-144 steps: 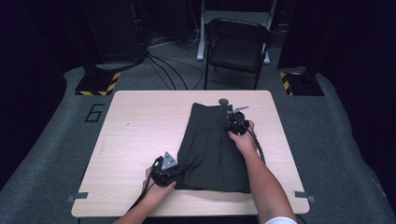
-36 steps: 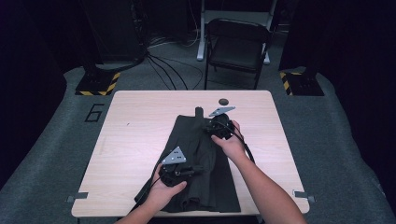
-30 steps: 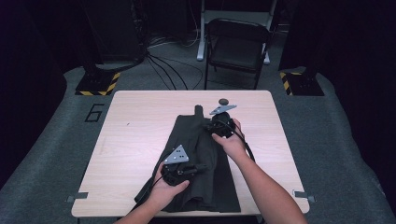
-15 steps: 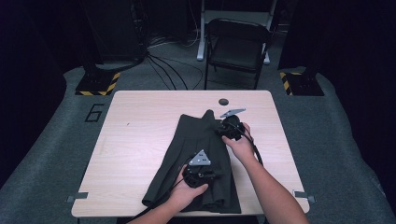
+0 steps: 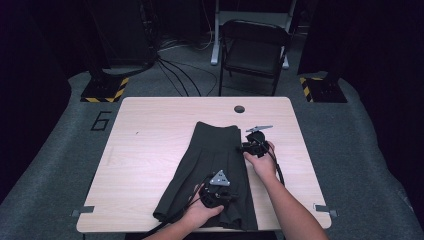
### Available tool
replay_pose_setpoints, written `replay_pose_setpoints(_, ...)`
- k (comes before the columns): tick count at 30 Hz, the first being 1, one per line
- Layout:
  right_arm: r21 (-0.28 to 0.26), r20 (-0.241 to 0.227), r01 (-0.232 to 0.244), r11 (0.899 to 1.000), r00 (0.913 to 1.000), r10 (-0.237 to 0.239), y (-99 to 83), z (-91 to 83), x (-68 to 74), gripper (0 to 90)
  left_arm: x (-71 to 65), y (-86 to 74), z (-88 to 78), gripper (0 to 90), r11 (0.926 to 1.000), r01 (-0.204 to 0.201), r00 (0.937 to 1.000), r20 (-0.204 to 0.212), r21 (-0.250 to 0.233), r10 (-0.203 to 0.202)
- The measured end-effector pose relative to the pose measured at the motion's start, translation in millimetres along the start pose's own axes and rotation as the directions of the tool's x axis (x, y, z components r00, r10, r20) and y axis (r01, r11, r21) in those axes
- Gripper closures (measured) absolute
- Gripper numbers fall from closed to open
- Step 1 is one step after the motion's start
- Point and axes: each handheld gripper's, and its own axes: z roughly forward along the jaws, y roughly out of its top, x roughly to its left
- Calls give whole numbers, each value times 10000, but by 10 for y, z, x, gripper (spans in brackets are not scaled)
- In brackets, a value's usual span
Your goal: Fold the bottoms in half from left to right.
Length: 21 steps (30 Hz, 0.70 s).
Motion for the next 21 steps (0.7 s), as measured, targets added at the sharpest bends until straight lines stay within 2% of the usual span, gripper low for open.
replay_pose_setpoints(1, -264, 27, -152, 9995, 9999, 153, 34, -25, 9, 571, -32, 10, -18, 725, 9999, -146, 9999, 59, -81, 146)
replay_pose_setpoints(4, -341, 83, -208, 9992, 9997, 211, 58, -22, 16, 547, -44, 40, -58, 676, 9993, -314, 9995, 18, -208, 314)
replay_pose_setpoints(6, -182, 142, 19, 9998, 9999, -16, 76, 19, 47, 522, -42, 70, -125, 586, 9987, -275, 9995, -141, -438, 269)
replay_pose_setpoints(9, -63, 326, 231, 9997, 9992, -229, 74, 43, 81, 493, 35, 121, -258, 542, 9976, -291, 9971, -726, -632, 245)
replay_pose_setpoints(10, 203, 284, 121, 9997, 9995, -127, 67, 61, 101, 474, 138, 154, -362, 530, 9965, -213, 9938, -1102, -809, 123)
replay_pose_setpoints(11, 203, 284, 121, 9997, 9995, -127, 67, 61, 101, 474, 138, 154, -362, 518, 9965, -213, 9938, -1102, -809, 123)
replay_pose_setpoints(12, 287, 261, 286, 9992, 9992, -293, 58, 77, 88, 468, 191, 169, -414, 518, 9953, -107, 9916, -1294, -961, -19)
replay_pose_setpoints(14, 466, 380, 169, 9988, 9991, -187, 37, 106, 102, 460, 301, 202, -520, 505, 9940, -54, 9855, -1689, -1095, -133)
replay_pose_setpoints(15, 665, 390, 229, 9975, 9989, -255, 7, 128, 91, 451, 402, 226, -602, 497, 9925, 45, 9779, -2068, -1222, -299)
replay_pose_setpoints(16, 665, 390, 229, 9975, 9989, -255, 7, 128, 91, 451, 402, 226, -602, 496, 9925, 45, 9779, -2068, -1222, -299)
replay_pose_setpoints(17, 701, 363, 218, 9973, 9990, -244, -9, 135, 88, 445, 456, 235, -642, 496, 9922, 77, 9745, -2216, -1243, -354)
replay_pose_setpoints(18, 744, 333, 71, 9972, 9994, -96, -31, 143, 81, 431, 564, 250, -709, 490, 9913, 101, 9653, -2575, -1316, -440)
replay_pose_setpoints(19, 744, 333, 71, 9972, 9994, -96, -31, 143, 81, 431, 564, 250, -709, 485, 9913, 101, 9653, -2575, -1316, -440)
replay_pose_setpoints(21, 744, 411, 137, 9971, 9990, -168, -34, 144, 76, 415, 674, 262, -764, 479, 9919, 167, 9559, -2890, -1255, -527)
